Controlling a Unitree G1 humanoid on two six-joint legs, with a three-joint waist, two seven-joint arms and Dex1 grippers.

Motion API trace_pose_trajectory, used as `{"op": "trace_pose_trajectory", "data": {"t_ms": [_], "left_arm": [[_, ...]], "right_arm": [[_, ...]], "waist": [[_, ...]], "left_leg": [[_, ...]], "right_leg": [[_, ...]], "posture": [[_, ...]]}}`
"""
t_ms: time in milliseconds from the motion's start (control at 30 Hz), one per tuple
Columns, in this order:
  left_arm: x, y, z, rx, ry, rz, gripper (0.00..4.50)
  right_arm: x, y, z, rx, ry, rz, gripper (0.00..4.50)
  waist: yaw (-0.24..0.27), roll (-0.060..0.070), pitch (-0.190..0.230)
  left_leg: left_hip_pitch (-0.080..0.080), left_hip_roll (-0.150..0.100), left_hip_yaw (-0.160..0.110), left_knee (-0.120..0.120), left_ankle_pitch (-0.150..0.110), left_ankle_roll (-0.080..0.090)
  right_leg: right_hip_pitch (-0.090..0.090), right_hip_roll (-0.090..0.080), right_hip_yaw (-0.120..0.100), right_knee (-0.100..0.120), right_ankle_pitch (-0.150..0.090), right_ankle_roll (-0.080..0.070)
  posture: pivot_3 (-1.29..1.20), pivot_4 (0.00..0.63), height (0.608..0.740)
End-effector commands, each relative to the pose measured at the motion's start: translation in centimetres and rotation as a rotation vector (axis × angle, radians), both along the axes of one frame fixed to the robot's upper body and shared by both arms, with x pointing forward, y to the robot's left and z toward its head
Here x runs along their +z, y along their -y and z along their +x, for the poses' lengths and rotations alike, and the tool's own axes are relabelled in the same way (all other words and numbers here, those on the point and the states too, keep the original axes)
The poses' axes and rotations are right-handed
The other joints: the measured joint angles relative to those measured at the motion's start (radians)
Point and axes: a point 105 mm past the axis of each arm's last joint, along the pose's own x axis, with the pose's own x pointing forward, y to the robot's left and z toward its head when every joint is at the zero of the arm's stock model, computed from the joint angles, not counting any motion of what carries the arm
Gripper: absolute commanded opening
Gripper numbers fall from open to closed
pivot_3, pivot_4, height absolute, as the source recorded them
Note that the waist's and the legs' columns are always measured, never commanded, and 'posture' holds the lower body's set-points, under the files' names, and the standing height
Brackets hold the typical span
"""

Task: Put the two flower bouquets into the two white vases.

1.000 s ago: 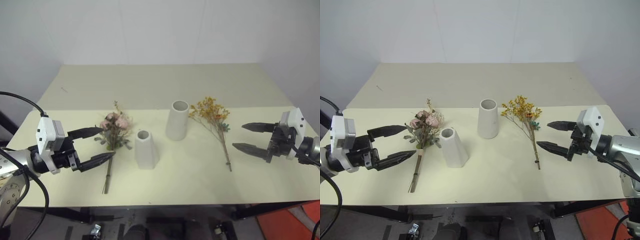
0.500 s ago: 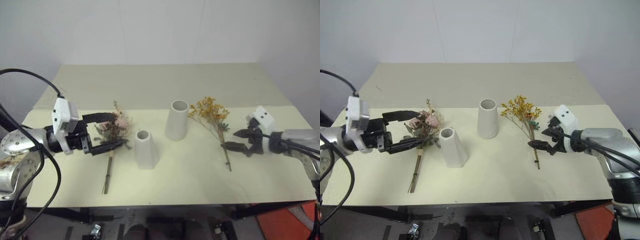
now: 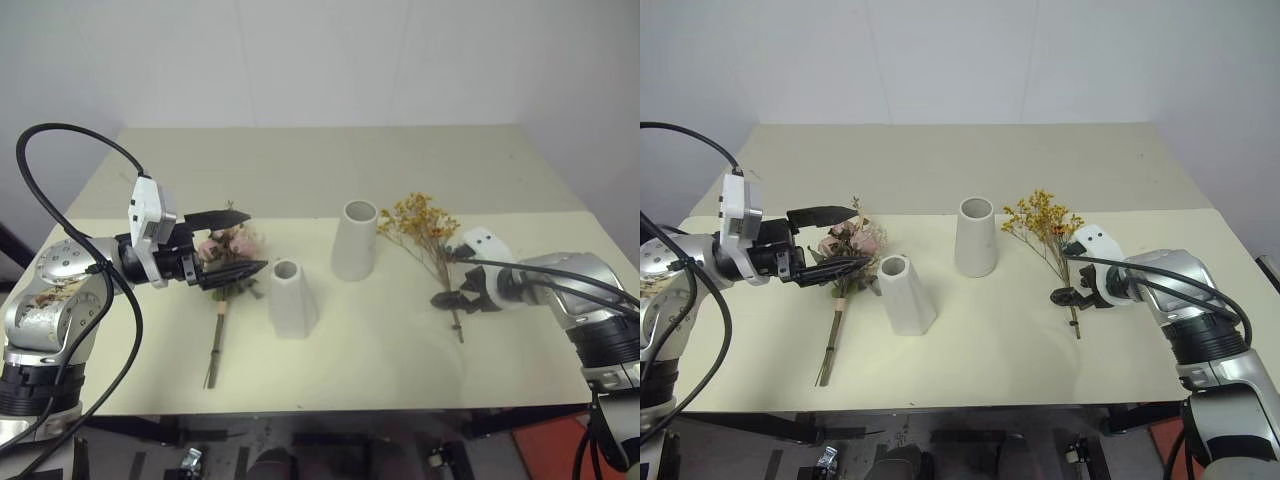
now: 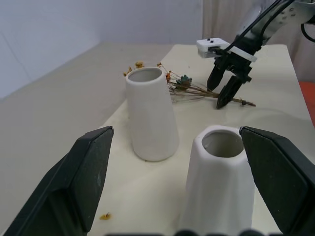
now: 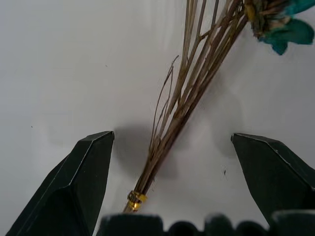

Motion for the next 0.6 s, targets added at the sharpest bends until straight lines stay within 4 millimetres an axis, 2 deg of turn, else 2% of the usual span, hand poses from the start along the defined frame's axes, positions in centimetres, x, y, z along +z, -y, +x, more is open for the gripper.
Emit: {"op": "trace_pose_trajectory", "data": {"t_ms": [33, 133, 267, 433, 467, 600], "left_arm": [[1.3, -0.4, -0.7, 0.005, 0.076, -0.027, 4.50], [1.2, -0.5, -1.0, 0.010, 0.086, -0.048, 4.50], [1.1, -0.6, -1.2, 0.033, 0.090, -0.066, 4.50], [1.4, -1.0, -1.5, 0.045, 0.102, -0.081, 4.50], [1.5, -1.0, -1.5, 0.047, 0.107, -0.086, 4.50], [2.0, -1.2, -1.6, 0.048, 0.119, -0.112, 4.50]], "right_arm": [[0.6, 0.2, 0.4, -0.011, 0.017, -0.023, 4.09], [0.4, 0.0, 0.4, 0.008, 0.010, -0.028, 3.27], [0.4, 0.0, 0.8, -0.006, 0.020, -0.030, 1.86], [1.6, 0.9, 2.1, -0.078, 0.081, -0.021, 0.15], [2.2, 1.1, 2.6, -0.116, 0.106, -0.003, 0.03], [5.0, 1.0, 4.5, -0.189, 0.270, 0.100, 0.03]], "waist": [[0.000, 0.000, 0.000], [0.000, 0.000, 0.000], [-0.003, 0.000, 0.000], [-0.004, 0.000, 0.000], [-0.004, 0.000, 0.000], [-0.005, 0.000, 0.000]], "left_leg": [[0.000, 0.000, 0.000, 0.000, 0.000, 0.000], [0.000, 0.000, 0.000, 0.000, 0.000, 0.000], [0.001, 0.000, -0.001, 0.000, 0.000, 0.000], [0.001, 0.000, 0.000, 0.000, 0.000, 0.000], [0.001, 0.000, 0.000, 0.000, 0.000, 0.000], [0.001, 0.000, -0.001, 0.000, 0.000, 0.000]], "right_leg": [[0.000, 0.000, 0.000, 0.000, 0.000, 0.000], [0.000, 0.000, 0.000, 0.000, 0.000, 0.000], [0.000, 0.000, 0.000, 0.000, 0.000, 0.000], [0.001, 0.000, 0.000, 0.000, 0.000, 0.000], [0.001, 0.000, 0.000, 0.000, 0.000, 0.000], [0.000, 0.000, 0.000, 0.000, 0.000, 0.000]], "posture": [[0.00, 0.150, 0.740], [0.00, 0.150, 0.740], [0.00, 0.150, 0.740], [0.00, 0.150, 0.740], [0.00, 0.150, 0.740], [0.00, 0.150, 0.740]]}}
